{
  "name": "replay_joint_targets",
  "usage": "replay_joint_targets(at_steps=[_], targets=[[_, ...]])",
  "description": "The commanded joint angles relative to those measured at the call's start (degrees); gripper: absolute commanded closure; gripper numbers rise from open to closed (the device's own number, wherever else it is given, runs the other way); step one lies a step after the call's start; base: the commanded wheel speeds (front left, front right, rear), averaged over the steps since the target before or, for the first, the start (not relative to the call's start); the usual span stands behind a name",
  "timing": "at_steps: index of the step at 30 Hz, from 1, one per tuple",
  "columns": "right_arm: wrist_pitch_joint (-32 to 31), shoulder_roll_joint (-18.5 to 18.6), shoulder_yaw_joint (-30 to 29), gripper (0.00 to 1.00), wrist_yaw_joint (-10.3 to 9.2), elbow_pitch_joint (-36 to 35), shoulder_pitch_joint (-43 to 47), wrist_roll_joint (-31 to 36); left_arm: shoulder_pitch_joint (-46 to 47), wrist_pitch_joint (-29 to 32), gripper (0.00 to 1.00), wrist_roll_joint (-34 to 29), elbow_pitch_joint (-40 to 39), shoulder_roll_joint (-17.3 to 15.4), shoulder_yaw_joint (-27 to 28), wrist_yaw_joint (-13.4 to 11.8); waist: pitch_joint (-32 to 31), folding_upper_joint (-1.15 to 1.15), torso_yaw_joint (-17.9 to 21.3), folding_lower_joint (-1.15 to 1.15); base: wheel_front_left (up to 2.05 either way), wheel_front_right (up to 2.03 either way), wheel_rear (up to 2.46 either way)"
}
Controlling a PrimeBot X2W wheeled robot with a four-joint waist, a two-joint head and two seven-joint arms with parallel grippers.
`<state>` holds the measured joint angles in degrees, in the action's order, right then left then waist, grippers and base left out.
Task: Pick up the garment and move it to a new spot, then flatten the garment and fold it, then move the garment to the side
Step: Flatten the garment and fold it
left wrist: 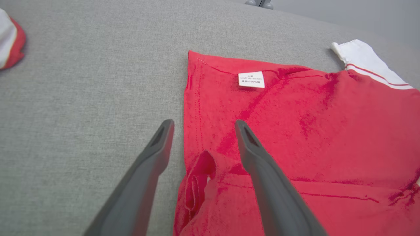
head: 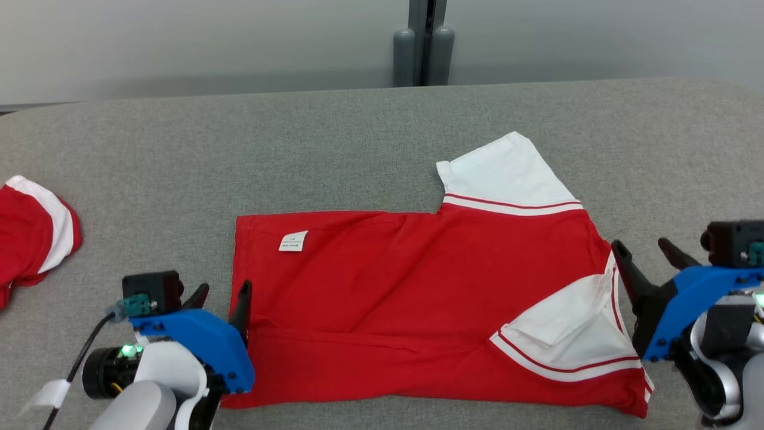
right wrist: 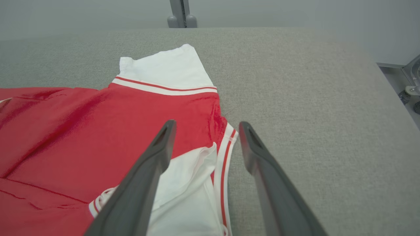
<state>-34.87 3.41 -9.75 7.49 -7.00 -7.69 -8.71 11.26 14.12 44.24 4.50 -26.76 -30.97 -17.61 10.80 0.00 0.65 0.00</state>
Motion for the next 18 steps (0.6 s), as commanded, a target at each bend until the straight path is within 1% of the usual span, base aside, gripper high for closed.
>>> replay_joint_targets(at_steps=[1, 9, 13, 18], targets=[[-0.89, 0.8, 0.79, 0.0, 0.01, 0.59, -3.53, 0.6, 3.18, 0.98, 0.0, -0.61, 1.07, 0.15, -0.04, 0.24, 0.97, 0.0, -0.41, 0.0, 0.0, 0.0, 0.0], [-0.64, 2.61, 5.56, 0.0, 0.01, 6.14, -14.55, 0.21, 15.41, 4.35, 0.0, -3.31, 10.93, 2.33, -2.3, 1.61, 6.07, 0.0, -0.4, 0.0, 0.0, 0.0, 0.0], [0.32, 3.19, 7.1, 0.0, 0.01, 7.72, -17.36, -0.21, 20.25, 4.25, 0.0, -4.23, 15.96, 3.15, -2.59, 2.8, 8.58, 0.0, 0.02, 0.0, 0.0, 0.0, 0.0], [1.13, 3.8, 7.64, 0.0, 0.01, 8.91, -18.7, -0.4, 24.09, 3.42, 0.0, -4.81, 19.92, 3.9, -2.87, 4.2, 10.59, 0.0, 0.51, 0.0, 0.0, 0.0, 0.0]])
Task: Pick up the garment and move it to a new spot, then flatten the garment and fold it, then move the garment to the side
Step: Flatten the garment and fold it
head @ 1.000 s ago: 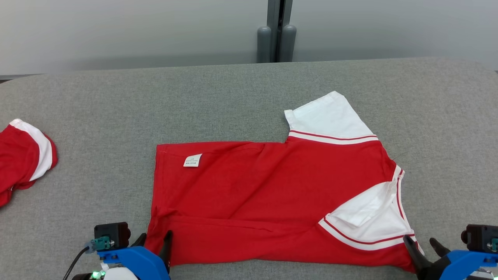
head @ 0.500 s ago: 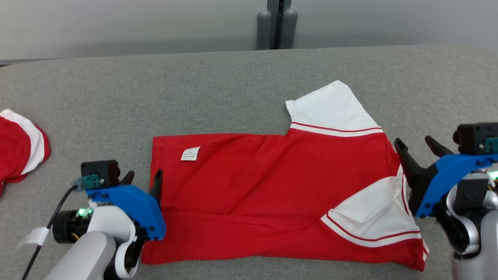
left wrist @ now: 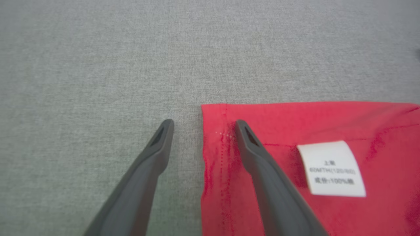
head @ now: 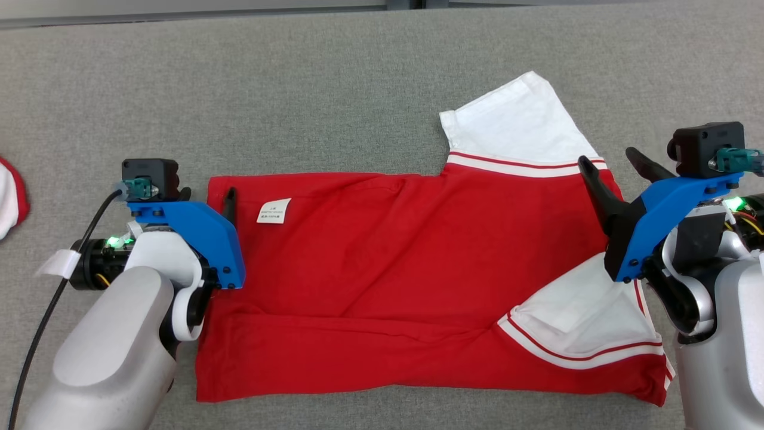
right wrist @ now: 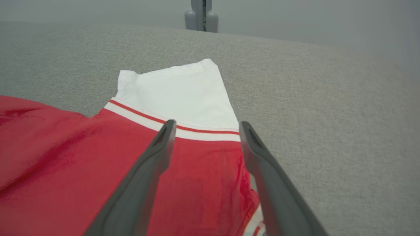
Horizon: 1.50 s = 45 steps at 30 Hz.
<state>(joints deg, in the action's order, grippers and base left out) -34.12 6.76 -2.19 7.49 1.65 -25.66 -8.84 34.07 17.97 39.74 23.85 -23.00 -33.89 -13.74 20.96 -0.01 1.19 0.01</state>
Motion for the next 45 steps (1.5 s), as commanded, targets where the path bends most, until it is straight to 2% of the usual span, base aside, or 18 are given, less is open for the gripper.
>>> replay_joint_targets(at_steps=[1, 9, 10, 11, 12, 15, 21, 29, 34, 38, 39, 40, 41, 42, 43, 45], targets=[[0.55, 0.53, 0.08, 0.0, 0.01, 0.43, -0.88, -0.31, 1.72, -0.38, 0.0, -0.47, 1.27, 0.23, -0.15, 0.59, 0.62, 0.01, 0.04, -0.01, 0.0, 0.0, 0.0], [0.91, 0.54, 0.52, 0.0, 0.01, 0.98, -1.12, -0.73, 2.63, 1.97, 0.0, -0.07, 5.38, 0.77, -1.8, 1.96, 1.66, 0.01, 0.7, -0.01, 0.0, 0.0, 0.0], [0.8, 0.66, 0.54, 0.0, 0.01, 0.99, -1.23, -0.86, 2.37, 3.06, 0.16, 0.33, 5.77, 0.98, -2.25, 2.46, 1.8, 0.01, 0.71, -0.01, 0.0, 0.0, 0.0], [0.61, 0.84, 0.53, 0.0, 0.01, 0.98, -1.42, -0.87, 2.07, 4.06, 0.5, 0.69, 6.07, 1.16, -2.63, 3.0, 1.98, 0.01, 0.71, -0.01, 0.0, 0.0, 0.0], [0.26, 0.99, 0.59, 0.0, 0.01, 1.07, -1.62, -0.98, 1.72, 5.3, 1.0, 1.18, 6.39, 1.36, -3.05, 3.57, 2.2, 0.01, 0.72, -0.01, 0.0, 0.0, 0.0], [-1.17, 1.55, 1.17, 0.0, 0.01, 1.76, -3.5, -1.99, 1.24, 7.54, 1.0, 2.28, 6.21, 1.53, -3.63, 4.35, 3.1, 0.01, 0.58, -0.01, 0.0, 0.0, 0.0], [-4.63, 4.13, 1.96, 0.0, 0.01, 8.91, -12.83, -3.92, 3.2, 4.97, 1.0, 0.72, 3.95, 1.34, -3.95, 4.6, 6.03, 0.01, -1.0, -0.01, 0.0, 0.0, 0.0], [-5.54, 6.38, 0.98, 0.0, 0.01, 23.8, -27.02, -1.37, 5.8, 2.75, 1.0, -0.74, 1.17, 3.23, -5.22, 5.61, 10.11, 0.01, -5.31, -0.01, 0.0, 0.0, 0.0], [-5.04, 6.96, -0.19, 0.0, 0.01, 30.52, -31.77, 2.32, 6.2, 1.74, 1.0, -0.85, 0.09, 4.86, -6.4, 6.48, 11.94, 0.01, -7.19, -0.01, 0.0, 0.0, 0.0], [-5.56, 7.51, 1.64, 0.0, 0.02, 34.44, -32.73, 3.84, 6.12, 0.8, 1.0, -0.55, 0.02, 5.42, -6.66, 7.15, 12.55, 0.01, -7.68, -0.01, 0.0, 0.0, 0.0], [-5.85, 7.48, 2.54, 0.14, 0.02, 35.13, -32.35, 3.98, 6.03, 0.55, 1.0, -0.51, 0.14, 5.36, -6.67, 7.25, 12.55, 0.01, -7.69, -0.01, 0.0, 0.0, 0.0], [-5.93, 7.46, 3.17, 0.22, 0.02, 35.58, -31.96, 4.0, 5.9, 0.41, 1.0, -0.43, 0.25, 5.3, -6.65, 7.25, 12.5, 0.01, -7.66, -0.01, 0.0, 0.0, 0.0], [-6.02, 7.6, 3.57, 0.25, 0.02, 35.91, -31.83, 3.86, 5.78, 0.22, 1.0, -0.31, 0.32, 5.25, -6.59, 7.16, 12.47, 0.01, -7.6, -0.01, 0.0, 0.0, 0.0], [-5.71, 7.79, 3.93, 0.75, 0.02, 36.15, -31.9, 3.58, 5.73, -0.03, 1.0, -0.18, 0.35, 5.21, -6.37, 7.18, 12.48, 0.01, -7.51, -0.01, 0.0, 0.0, 0.0], [-5.36, 7.9, 4.32, 1.0, 0.01, 36.33, -32.06, 3.35, 5.73, -0.25, 1.0, -0.21, 0.45, 5.09, -6.2, 7.21, 12.49, 0.01, -7.39, -0.01, 0.0, 0.0, 0.0], [-3.78, 8.1, 4.91, 1.0, 0.01, 36.1, -32.28, 3.15, 5.85, -1.14, 1.0, -0.15, 0.66, 4.9, -5.72, 7.07, 12.44, 0.01, -7.08, -0.01, 0.0, 0.0, 0.0]])
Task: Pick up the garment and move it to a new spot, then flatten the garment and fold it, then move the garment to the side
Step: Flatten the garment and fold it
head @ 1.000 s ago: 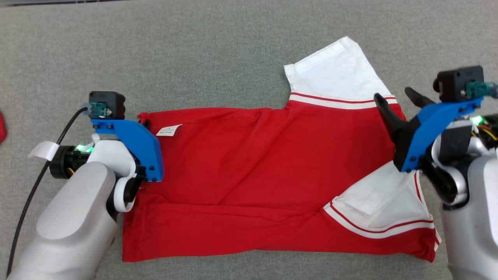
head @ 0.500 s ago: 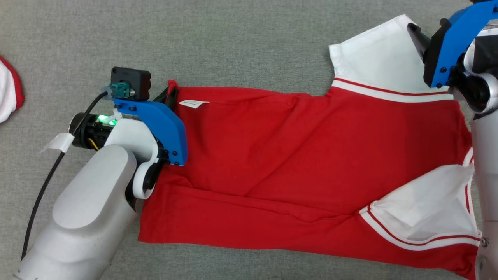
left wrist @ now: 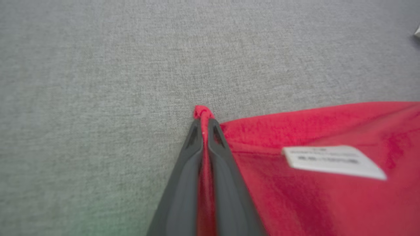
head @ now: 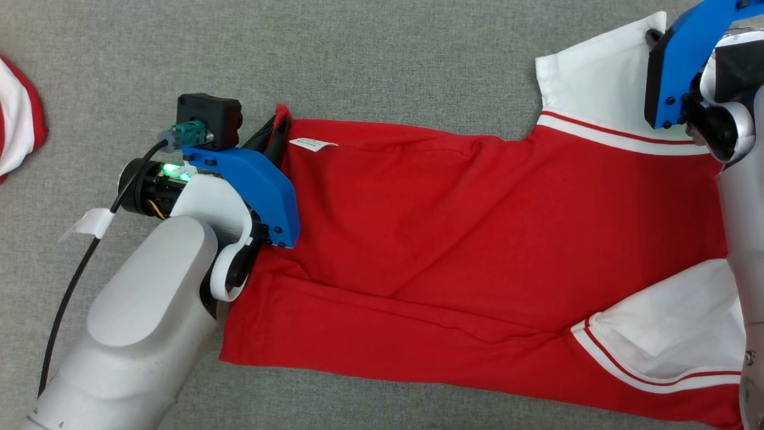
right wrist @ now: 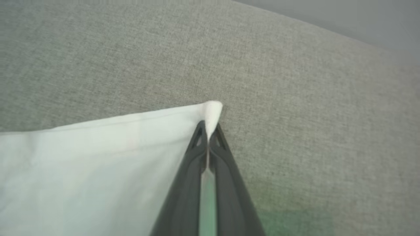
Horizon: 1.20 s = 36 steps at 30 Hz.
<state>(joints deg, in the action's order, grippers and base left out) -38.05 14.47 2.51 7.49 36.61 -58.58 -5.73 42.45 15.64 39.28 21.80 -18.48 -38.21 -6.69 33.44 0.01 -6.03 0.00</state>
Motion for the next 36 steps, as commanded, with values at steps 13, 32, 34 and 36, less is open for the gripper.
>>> replay_joint_targets(at_steps=[13, 32, 34, 36], targets=[[11.97, 1.66, 1.44, 1.0, 0.0, -1.72, 2.86, -3.76, -2.63, -9.78, 1.0, -1.03, 3.62, -0.87, 2.45, -2.54, -3.77, -0.01, 2.41, 0.0, 0.0, 0.0, 0.0], [14.31, 3.44, 3.76, 1.0, 0.01, -11.22, 16.97, -13.14, -10.05, -19.28, 1.0, 0.83, 4.88, -1.23, 3.06, 0.73, -12.22, -0.01, 4.05, 0.0, 0.0, 0.0, 0.0], [13.88, 3.97, 3.94, 1.0, 0.01, -12.96, 19.13, -13.96, -10.8, -20.57, 1.0, 0.79, 5.26, -1.56, 2.83, 1.69, -13.16, -0.01, 4.23, 0.0, 0.0, 0.0, 0.0], [13.5, 4.28, 3.9, 1.0, 0.01, -14.99, 21.6, -15.02, -11.58, -22.23, 1.0, 0.77, 5.67, -1.69, 2.71, 2.7, -14.0, -0.01, 4.44, 0.0, 0.0, 0.0, 0.0]])
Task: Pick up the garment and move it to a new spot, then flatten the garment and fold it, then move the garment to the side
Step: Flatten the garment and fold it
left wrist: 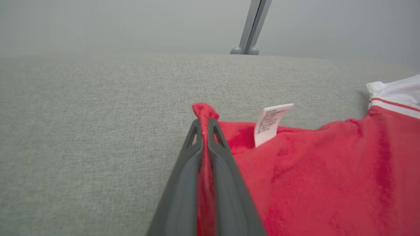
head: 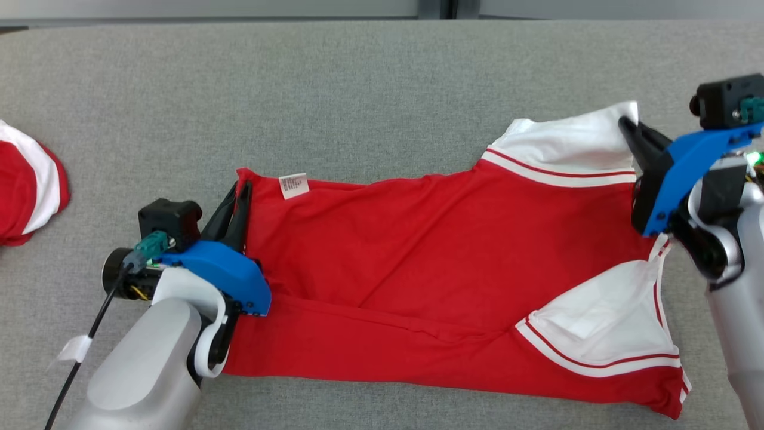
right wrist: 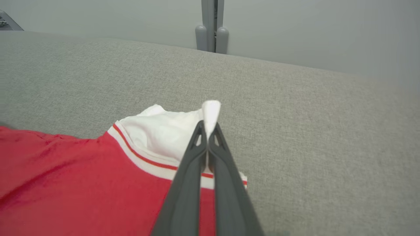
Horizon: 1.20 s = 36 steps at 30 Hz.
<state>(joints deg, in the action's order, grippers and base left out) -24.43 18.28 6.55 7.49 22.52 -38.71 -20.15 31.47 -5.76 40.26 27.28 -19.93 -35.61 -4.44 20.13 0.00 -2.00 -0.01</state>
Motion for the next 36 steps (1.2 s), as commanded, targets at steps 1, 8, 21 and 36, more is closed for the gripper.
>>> replay_joint_targets(at_steps=[1, 8, 21, 36], targets=[[-0.52, 0.56, -0.42, 1.0, 0.01, -1.95, 3.11, -1.3, -1.1, -1.7, 1.0, -0.12, 0.58, -0.35, 0.23, 0.86, -1.09, 0.0, 0.49, 0.01, 0.0, 0.0, 0.0], [-3.83, 1.01, -2.99, 1.0, 0.01, -9.31, 13.84, -3.76, -3.07, -5.88, 1.0, -0.44, 3.96, -0.65, -0.29, 3.01, -3.02, 0.0, 1.1, 0.01, 0.0, 0.0, 0.0], [-8.09, -3.39, -9.13, 1.0, 0.01, -22.46, 30.09, -3.57, -5.39, -9.21, 1.0, -1.56, 7.27, 0.18, 1.95, 2.89, -4.79, 0.0, 1.87, 0.01, 0.0, 0.0, 0.0], [-14.28, -9.93, -11.75, 0.0, 0.01, -30.89, 41.9, 0.11, -8.55, -9.46, 0.0, -1.77, 8.47, 2.32, 4.07, 2.61, -7.06, 0.0, 2.03, 0.01, 0.0, 0.0, 0.0]])
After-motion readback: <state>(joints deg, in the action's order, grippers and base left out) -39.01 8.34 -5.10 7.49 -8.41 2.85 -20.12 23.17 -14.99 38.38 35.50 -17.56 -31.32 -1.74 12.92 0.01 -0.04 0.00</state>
